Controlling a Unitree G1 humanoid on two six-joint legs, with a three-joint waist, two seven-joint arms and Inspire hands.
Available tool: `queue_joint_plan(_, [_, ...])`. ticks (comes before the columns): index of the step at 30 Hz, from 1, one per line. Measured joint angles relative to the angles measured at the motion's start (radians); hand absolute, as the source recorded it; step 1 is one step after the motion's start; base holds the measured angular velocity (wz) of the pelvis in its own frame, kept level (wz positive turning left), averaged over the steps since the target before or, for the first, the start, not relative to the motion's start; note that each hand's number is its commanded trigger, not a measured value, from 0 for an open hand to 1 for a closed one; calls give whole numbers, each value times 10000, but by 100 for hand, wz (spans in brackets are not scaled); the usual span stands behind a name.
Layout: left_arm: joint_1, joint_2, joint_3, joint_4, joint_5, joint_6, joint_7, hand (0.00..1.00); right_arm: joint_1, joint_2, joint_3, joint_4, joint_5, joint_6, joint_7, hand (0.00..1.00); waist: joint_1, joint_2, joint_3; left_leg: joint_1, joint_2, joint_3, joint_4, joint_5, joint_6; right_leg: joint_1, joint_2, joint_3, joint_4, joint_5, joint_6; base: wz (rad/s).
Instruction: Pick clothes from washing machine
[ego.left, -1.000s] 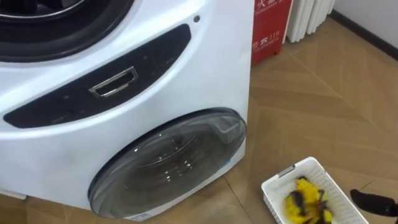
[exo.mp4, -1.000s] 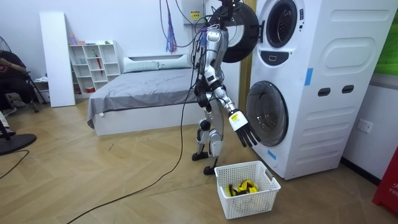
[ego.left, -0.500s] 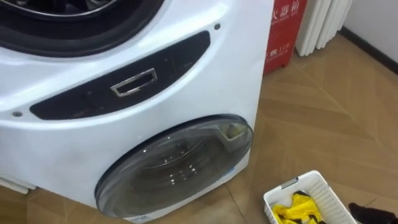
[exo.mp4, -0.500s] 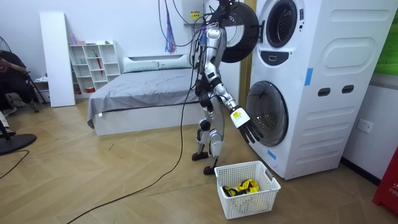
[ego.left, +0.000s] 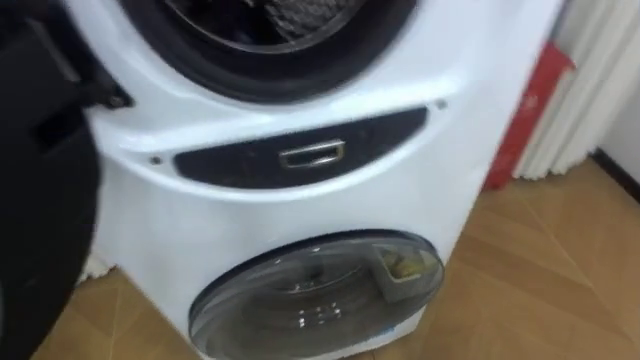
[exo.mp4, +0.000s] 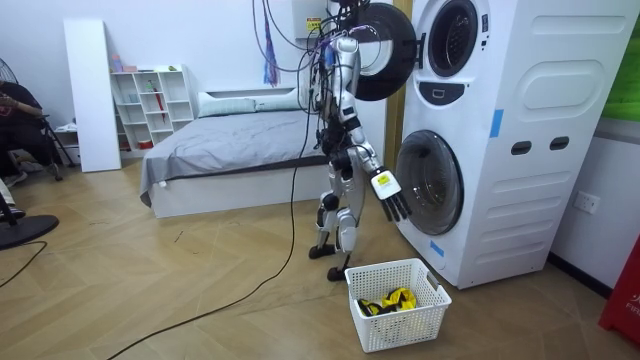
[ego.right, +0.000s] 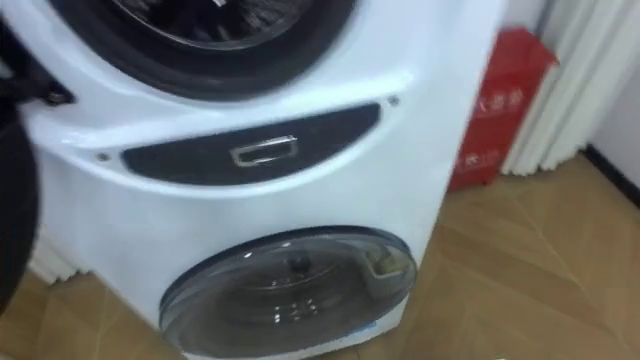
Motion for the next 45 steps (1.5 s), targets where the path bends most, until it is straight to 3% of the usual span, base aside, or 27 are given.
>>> queue_joint_plan(2, [219,-148,202,12,-14,-6,112,0,61,353,63,771,224,6,486,0,49,-32,19,237,-4,-445,-16,-27,-40,440,-7,-214,-286,-6,20,46])
queue_joint_plan(5, [458,-240,798,50,39,-4,143,0,150,689,-25,1334,629,159,994,0,197,-42,56,567,0,-745,-127,-48,-70,937,-7,-461,-518,-22,27,24])
queue_joint_plan(6, [515,-252,932,58,52,-2,165,0,181,735,-25,1379,691,205,1062,0,251,-47,55,612,2,-774,-135,-58,-84,992,-8,-495,-522,-31,23,15])
queue_joint_plan(11, [839,-626,2064,101,118,2,578,0,300,974,-25,1569,1176,310,1525,0,406,-104,196,911,-3,-986,-166,-74,-104,1449,-31,-708,-677,-72,35,12])
queue_joint_plan(19, [805,-867,2115,417,130,19,720,0,275,1081,-14,1837,1318,352,1636,0,628,-182,195,1048,-13,-1084,-164,-83,-110,1650,-146,-930,-654,-118,42,6])
queue_joint_plan(30, [1140,-863,2053,437,296,735,708,0,302,1060,-37,1808,1260,601,1856,0,641,-68,121,1260,17,-1228,-151,-215,-126,1997,-18,-919,-654,-161,54,1])
queue_joint_plan(37, [1197,-881,2046,463,1138,972,502,0,307,1035,-43,1812,1126,596,1871,0,643,15,159,1527,49,-1274,-136,-283,-154,2294,10,-934,-651,-231,41,2])
queue_joint_plan(40, [1274,-875,2066,468,1285,1054,516,0,322,1032,12,1813,1162,602,1877,0,694,78,135,1517,164,-1284,123,-438,-195,2341,32,-1080,-616,-288,-13,0])
queue_joint_plan(43, [1322,-854,2154,417,1847,1189,490,0,311,1020,1,1690,702,646,2007,0,824,116,134,1232,412,-1204,1023,-879,-328,2180,200,-1082,-257,-538,-191,-7])
queue_joint_plan(45, [1293,-797,2239,386,2308,1206,351,0,158,1025,-13,1636,126,653,2166,0,848,-31,132,397,615,-1263,2669,-1072,-484,1756,223,-1134,425,-891,-386,-13])
